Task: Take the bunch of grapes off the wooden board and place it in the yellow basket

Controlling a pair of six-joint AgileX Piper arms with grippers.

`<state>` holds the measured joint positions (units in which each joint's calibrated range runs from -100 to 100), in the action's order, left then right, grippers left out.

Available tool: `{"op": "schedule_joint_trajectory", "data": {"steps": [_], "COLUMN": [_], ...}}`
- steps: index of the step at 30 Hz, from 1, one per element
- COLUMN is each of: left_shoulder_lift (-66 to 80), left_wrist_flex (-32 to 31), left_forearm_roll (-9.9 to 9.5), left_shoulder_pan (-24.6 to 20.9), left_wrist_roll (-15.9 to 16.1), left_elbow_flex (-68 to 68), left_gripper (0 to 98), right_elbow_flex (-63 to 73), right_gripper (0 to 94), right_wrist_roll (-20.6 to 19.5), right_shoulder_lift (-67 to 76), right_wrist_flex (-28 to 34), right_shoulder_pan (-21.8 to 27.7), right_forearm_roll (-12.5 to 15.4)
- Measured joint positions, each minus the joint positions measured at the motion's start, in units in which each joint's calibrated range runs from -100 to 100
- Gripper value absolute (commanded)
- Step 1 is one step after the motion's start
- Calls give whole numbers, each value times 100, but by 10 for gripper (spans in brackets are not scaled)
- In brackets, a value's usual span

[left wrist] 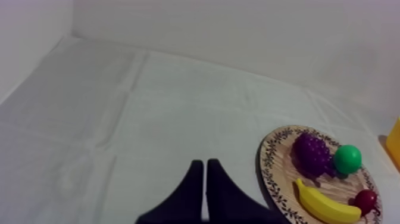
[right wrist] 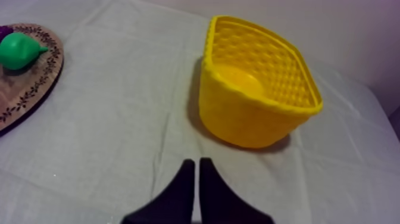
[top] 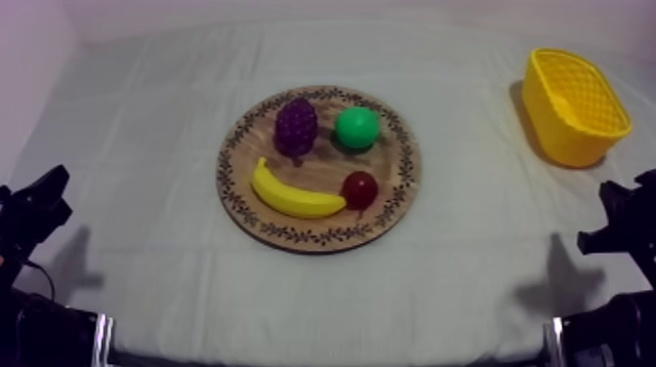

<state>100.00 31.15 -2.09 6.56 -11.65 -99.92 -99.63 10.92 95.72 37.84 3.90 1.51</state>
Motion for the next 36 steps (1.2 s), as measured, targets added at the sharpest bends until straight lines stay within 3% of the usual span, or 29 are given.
{"op": "schedule_joint_trajectory", "data": {"steps": [36], "left_shoulder_lift": [0], "left_wrist_flex": [0], "left_forearm_roll": [0], "left_shoulder_pan": [0], "left_wrist_roll": [0], "left_elbow_flex": [0], "left_gripper": [1], "right_elbow_flex": [-14], "right_gripper": [7], "right_wrist_roll": [36], "right_shoulder_lift": [0], "right_wrist_flex": [-1], "right_shoulder_pan": [-34], "right_forearm_roll": [0]}}
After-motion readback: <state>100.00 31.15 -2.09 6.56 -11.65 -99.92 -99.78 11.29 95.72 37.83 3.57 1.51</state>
